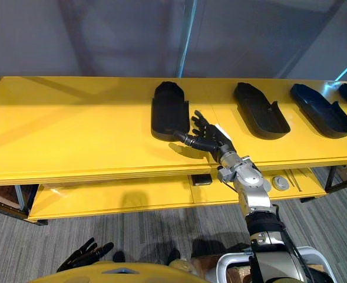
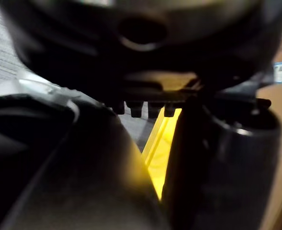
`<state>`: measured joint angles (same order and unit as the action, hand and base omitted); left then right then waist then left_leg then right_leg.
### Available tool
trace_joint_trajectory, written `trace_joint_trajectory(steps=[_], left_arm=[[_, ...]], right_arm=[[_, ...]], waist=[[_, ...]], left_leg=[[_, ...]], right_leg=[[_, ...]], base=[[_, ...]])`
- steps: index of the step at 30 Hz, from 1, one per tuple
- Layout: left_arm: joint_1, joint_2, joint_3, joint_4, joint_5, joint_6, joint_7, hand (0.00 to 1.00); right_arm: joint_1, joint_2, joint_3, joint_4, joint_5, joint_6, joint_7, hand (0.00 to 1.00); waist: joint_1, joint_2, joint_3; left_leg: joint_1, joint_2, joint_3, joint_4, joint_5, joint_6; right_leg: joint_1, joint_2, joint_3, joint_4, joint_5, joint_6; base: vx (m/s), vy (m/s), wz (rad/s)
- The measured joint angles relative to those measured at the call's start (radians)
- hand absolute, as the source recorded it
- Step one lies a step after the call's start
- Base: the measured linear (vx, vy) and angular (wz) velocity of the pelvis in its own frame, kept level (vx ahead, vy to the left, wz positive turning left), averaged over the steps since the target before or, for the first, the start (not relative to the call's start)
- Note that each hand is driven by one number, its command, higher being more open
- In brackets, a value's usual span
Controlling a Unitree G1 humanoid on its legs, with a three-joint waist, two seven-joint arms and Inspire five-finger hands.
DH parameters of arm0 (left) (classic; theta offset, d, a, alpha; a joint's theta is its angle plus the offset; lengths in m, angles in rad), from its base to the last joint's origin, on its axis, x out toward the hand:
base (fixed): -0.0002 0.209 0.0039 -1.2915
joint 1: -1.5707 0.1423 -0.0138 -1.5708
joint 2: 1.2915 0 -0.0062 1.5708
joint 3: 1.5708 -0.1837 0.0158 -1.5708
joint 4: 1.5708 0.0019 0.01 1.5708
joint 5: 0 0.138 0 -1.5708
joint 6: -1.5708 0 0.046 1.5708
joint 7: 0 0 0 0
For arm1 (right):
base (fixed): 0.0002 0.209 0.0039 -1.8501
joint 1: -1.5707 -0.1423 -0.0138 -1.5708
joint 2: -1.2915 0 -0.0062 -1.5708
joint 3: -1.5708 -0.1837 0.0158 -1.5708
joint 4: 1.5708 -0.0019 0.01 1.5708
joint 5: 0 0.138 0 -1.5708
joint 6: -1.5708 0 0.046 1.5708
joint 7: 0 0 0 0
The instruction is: Walk over and take three plastic housings, then place them on the shelf
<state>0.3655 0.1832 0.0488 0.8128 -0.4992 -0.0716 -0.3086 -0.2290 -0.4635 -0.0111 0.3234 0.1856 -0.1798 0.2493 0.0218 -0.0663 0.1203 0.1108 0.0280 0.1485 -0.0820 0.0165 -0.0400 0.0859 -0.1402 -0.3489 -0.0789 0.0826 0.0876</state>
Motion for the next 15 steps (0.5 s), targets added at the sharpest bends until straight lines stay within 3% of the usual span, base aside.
trace_joint_trajectory(steps=[5, 7, 10, 15], left_arm=[[0.025, -0.025, 0.025, 0.004, 0.0, -0.028, 0.016, 1.0], [0.025, -0.038, 0.037, 0.022, 0.001, -0.054, 0.023, 1.0], [0.024, -0.047, 0.044, 0.059, 0.003, -0.08, 0.037, 1.0], [-0.003, -0.049, 0.044, 0.089, 0.078, -0.083, 0.044, 1.0]], right_arm=[[0.091, 0.001, -0.111, -0.352, -0.066, -0.092, -0.152, 1.0], [0.13, 0.032, -0.217, -0.48, -0.081, -0.141, -0.21, 1.0], [0.187, 0.098, -0.287, -0.57, -0.001, -0.18, -0.241, 1.0], [0.345, 0.211, -0.314, -0.613, 0.085, -0.176, -0.255, 1.0]], waist=[[-0.028, 0.002, -0.001], [-0.037, 0.001, -0.002], [-0.067, -0.001, -0.009], [-0.102, 0.01, -0.026]], left_leg=[[0.003, 0.004, 0.047, 0.017, -0.026, -0.003], [0.013, 0.007, 0.082, 0.034, -0.049, -0.005], [0.029, 0.011, 0.125, 0.046, -0.072, -0.008], [0.047, 0.019, 0.193, 0.047, -0.092, -0.013]], right_leg=[[-0.015, 0.005, 0.051, 0.0, 0.001, 0.0], [-0.018, 0.007, 0.085, 0.0, 0.002, 0.001], [-0.019, 0.013, 0.128, 0.0, 0.002, 0.001], [-0.037, 0.027, 0.194, 0.0, 0.003, 0.001]], base=[[0.02, 0.006, -0.28], [0.02, 0.022, -0.46], [0.01, 0.013, -0.46], [0.0, -0.001, -0.41]])
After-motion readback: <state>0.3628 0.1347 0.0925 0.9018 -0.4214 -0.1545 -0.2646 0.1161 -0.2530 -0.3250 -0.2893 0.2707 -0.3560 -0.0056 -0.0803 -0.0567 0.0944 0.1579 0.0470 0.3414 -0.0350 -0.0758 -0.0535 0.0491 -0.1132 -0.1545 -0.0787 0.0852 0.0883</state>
